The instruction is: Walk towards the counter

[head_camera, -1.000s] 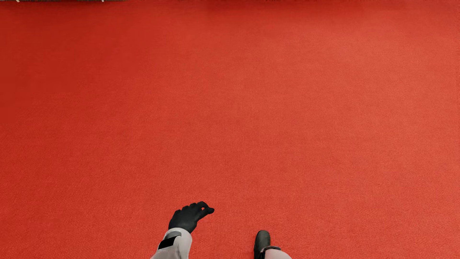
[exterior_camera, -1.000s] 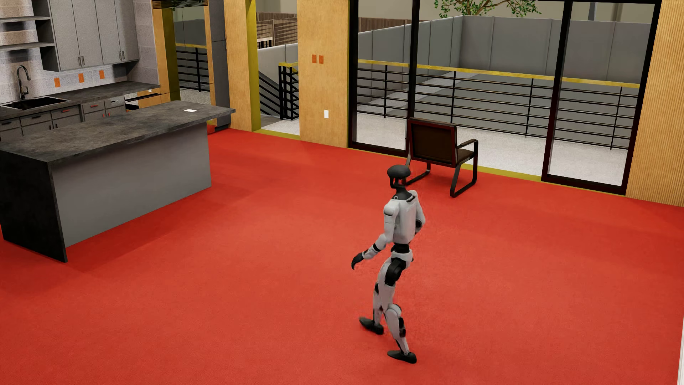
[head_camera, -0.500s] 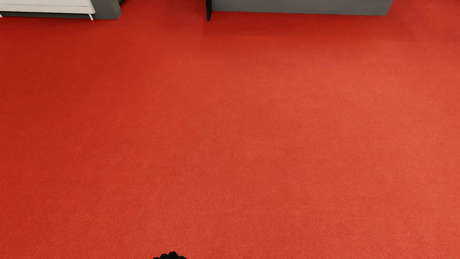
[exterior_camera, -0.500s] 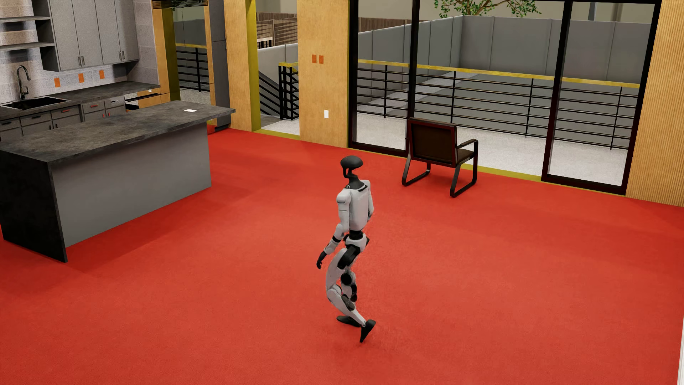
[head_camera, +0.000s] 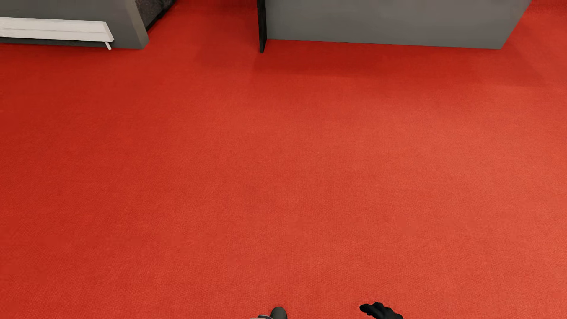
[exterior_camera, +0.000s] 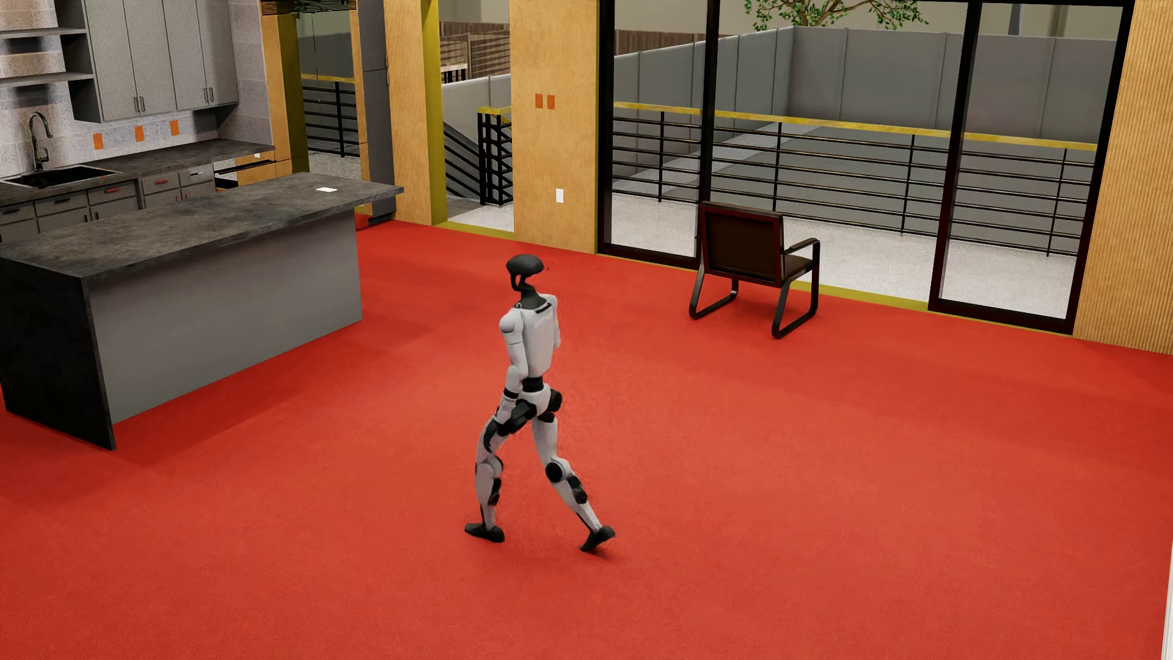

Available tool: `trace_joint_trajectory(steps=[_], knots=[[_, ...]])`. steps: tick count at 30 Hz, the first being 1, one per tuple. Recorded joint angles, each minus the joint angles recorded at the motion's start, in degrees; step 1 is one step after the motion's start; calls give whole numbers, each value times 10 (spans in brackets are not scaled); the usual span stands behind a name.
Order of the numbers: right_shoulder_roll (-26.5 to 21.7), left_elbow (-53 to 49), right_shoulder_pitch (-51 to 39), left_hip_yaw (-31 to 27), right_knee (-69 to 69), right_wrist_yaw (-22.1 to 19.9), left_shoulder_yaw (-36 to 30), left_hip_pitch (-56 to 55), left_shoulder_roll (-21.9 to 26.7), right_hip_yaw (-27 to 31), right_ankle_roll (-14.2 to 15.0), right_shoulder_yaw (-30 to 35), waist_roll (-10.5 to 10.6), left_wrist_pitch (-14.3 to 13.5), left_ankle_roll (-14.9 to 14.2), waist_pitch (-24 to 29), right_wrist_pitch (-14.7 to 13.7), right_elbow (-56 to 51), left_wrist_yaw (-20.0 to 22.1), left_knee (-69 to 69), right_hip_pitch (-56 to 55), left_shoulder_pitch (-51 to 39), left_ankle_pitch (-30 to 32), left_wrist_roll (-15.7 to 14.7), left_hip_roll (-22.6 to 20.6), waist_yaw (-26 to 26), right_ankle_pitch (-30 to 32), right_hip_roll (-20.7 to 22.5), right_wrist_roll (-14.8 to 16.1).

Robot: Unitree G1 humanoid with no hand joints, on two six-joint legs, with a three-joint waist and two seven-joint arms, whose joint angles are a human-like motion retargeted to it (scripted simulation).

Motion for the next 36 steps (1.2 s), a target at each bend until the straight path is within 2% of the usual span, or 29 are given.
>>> trace_joint_trajectory(steps=[1,3,4,5,7,10,12,14,16,17,18,19,20,21,23,24,25,26,27,28,29,30,32,33,34,36], knots=[[-1,8,13,10,91,15,7,19,-10,3,31,-8,-10,2,6,1,4,14,0,6,-38,-9,-21,1,-13,0,73,-23,10],[-20,6,28,33,271,61,6,60,-25,7,120,11,-31,-9,9,5,-9,28,2,4,-139,-31,-58,9,-35,-1,210,-79,8],[-39,1,36,39,332,82,5,81,-29,10,125,32,-41,-19,13,7,-29,21,3,-1,-191,-47,-75,14,-46,-4,217,-98,-1],[-54,-2,47,42,374,92,1,100,-30,14,127,47,-50,-32,17,10,-41,3,5,0,-241,-61,-91,17,-58,-7,176,-112,-10],[-59,2,80,38,382,82,-15,141,-36,13,97,32,-62,-40,22,15,-45,-44,1,3,-323,-108,-127,28,-78,-17,81,-137,1],[-37,4,113,16,221,39,-49,201,-35,13,47,-29,-68,-51,28,16,-36,-84,-3,4,-401,-177,-177,46,-93,-34,-18,-149,51],[-32,-8,108,0,39,32,-65,245,-37,-1,34,-32,-67,-62,29,13,-29,-76,-3,-16,-417,-206,-198,41,-94,-43,-15,-147,48],[-33,-23,98,-14,-166,52,-82,292,-39,-17,58,-26,-64,-74,28,8,-25,-60,-3,-47,-407,-222,-209,29,-92,-49,7,-134,30],[-32,-32,93,-23,-233,64,-99,332,-44,-3,103,-37,-59,-79,25,3,-24,-54,-1,-57,-420,-226,-226,17,-93,-54,1,-123,22],[-28,-32,92,-25,-221,62,-102,349,-45,11,96,-44,-57,-78,22,0,-24,-52,0,-55,-421,-221,-232,10,-90,-56,16,-114,21],[-22,-27,92,-29,-178,57,-103,369,-46,22,64,-51,-54,-72,20,-3,-23,-49,1,-50,-431,-214,-233,5,-85,-59,43,-102,20],[-14,-15,92,-32,-143,51,-101,387,-47,22,44,-58,-49,-62,16,-6,-21,-43,3,-43,-431,-203,-220,4,-75,-61,81,-92,19],[-6,1,92,-33,-107,48,-96,399,-48,18,32,-65,-41,-46,5,-9,-17,-34,7,-22,-426,-188,-194,4,-64,-63,93,-81,17],[2,21,90,-34,-76,46,-87,402,-48,13,7,-72,-32,-28,-5,-11,-13,-24,11,12,-419,-171,-158,4,-51,-66,78,-67,16],[22,54,79,-42,-52,46,-86,358,-39,-14,-23,-91,-12,-5,-78,-11,-5,-8,-2,147,-386,-144,-34,17,-15,-72,33,-41,16],[29,69,86,-45,-48,37,-104,313,-23,-33,-32,-99,-3,-8,-131,-9,-19,0,-13,242,-368,-142,27,36,6,-76,13,-32,18],[34,74,83,-46,-49,32,-122,260,-5,-53,-38,-103,7,-16,-155,-8,-30,5,-21,333,-346,-142,91,54,28,-80,-5,-23,18],[36,68,77,-45,-55,30,-129,208,12,-69,-42,-102,15,-27,-148,-6,-39,10,-25,407,-321,-141,105,61,47,-82,-21,-15,13],[35,52,68,-46,-59,29,-120,156,27,-81,-43,-97,22,-36,-139,-3,-47,14,-26,461,-297,-137,74,51,59,-82,-38,-6,5],[34,25,54,-46,-65,31,-100,112,38,-86,-44,-88,29,-39,-121,0,-49,16,-24,489,-271,-126,42,32,63,-79,-54,3,-4],[32,-6,37,-47,-69,32,-73,72,48,-87,-44,-82,33,-41,-115,3,-53,24,-18,490,-247,-111,10,10,62,-74,-70,12,-13],[30,-38,23,-50,-72,33,-45,36,53,-85,-44,-76,36,-40,-94,5,-58,25,-10,471,-224,-97,-36,-12,57,-67,-85,22,-20],[25,-92,-1,-52,-83,31,1,-17,50,-74,-47,-66,40,-37,-75,7,-71,12,6,366,-178,-70,-105,-48,52,-51,-111,36,-25],[21,-112,-10,-49,-93,28,13,-33,48,-66,-47,-62,41,-37,-66,7,-77,1,11,286,-156,-58,-111,-57,53,-43,-121,41,-24],[16,-122,-18,-41,-106,23,14,-40,40,-59,-47,-57,42,-33,-50,7,-83,-10,17,193,-132,-53,-113,-57,58,-36,-127,46,-18],[9,-128,-31,-17,-139,18,6,-29,35,-41,-46,-46,43,-34,-46,5,-86,-26,25,-13,-84,-41,-78,-42,63,-22,-131,54,-7]])
